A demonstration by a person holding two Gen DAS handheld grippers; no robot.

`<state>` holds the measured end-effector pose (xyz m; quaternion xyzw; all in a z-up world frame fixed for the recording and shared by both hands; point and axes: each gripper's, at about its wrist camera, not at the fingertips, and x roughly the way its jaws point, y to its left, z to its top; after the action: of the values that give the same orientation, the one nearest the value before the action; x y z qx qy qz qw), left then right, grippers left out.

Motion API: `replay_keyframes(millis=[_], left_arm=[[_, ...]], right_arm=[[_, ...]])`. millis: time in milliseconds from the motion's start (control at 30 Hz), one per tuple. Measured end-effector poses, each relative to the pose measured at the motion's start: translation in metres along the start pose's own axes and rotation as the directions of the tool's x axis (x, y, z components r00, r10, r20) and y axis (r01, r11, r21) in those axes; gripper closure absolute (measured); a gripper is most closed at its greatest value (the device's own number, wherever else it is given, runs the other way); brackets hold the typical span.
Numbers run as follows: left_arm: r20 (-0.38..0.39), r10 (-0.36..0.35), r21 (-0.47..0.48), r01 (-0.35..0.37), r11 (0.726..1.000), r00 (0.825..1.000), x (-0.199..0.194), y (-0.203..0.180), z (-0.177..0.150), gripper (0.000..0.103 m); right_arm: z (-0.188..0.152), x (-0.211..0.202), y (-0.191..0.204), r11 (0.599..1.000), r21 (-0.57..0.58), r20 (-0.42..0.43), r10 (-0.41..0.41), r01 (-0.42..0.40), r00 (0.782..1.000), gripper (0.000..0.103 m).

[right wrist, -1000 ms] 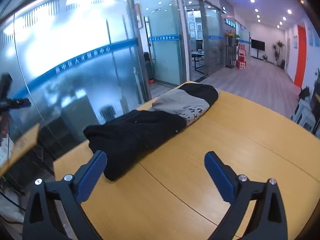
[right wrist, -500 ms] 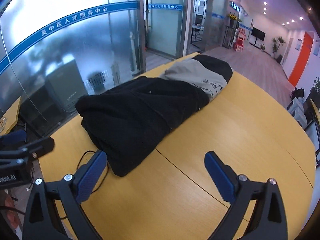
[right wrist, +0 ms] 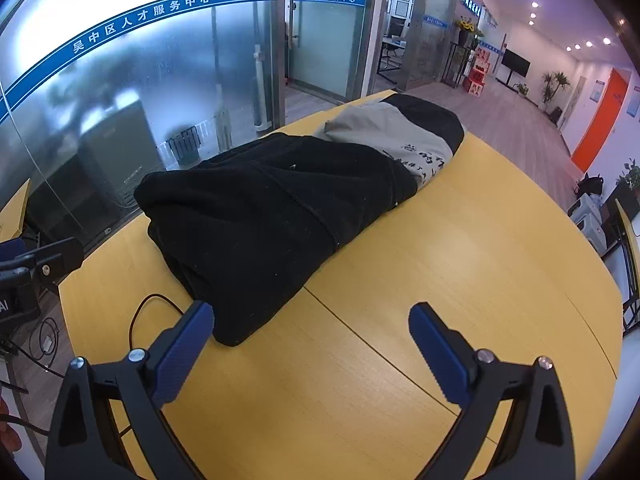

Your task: Fold clothes

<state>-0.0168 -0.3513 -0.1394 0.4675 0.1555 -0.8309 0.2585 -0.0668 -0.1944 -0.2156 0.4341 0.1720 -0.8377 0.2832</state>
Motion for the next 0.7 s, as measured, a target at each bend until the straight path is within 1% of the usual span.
replay_keyframes(millis=[267,500,600,700], left_arm=[[0.024,0.057,0.033,-0.058,0.998,0.998,-0.006,-0.002,-0.004,0.000],[0.038,0.041,0.013,-0.041,0.999,0.998,-0.014,0.005,-0.005,0.000],[0.031,0.066,0.002,-0.066,0.998,0.997,-0.016,0.008,-0.003,0.000],[0.034,0.107,0.030,-0.108,0.994,0.994,-0.017,0.003,-0.004,0.000]], right_arm=[[-0.006,0.000,0.000,1.000,-0.005,-0.017,-0.007,0.007,1.000,0.003],[-0.008,-0.005,0.005,1.000,-0.015,-0.020,-0.006,0.005,1.000,0.003],[-0.007,-0.007,0.005,1.000,-0.014,-0.017,-0.005,0.005,1.000,0.003],[-0.007,-0.010,0.004,1.000,-0.009,-0.016,-0.007,0.007,1.000,0.003]])
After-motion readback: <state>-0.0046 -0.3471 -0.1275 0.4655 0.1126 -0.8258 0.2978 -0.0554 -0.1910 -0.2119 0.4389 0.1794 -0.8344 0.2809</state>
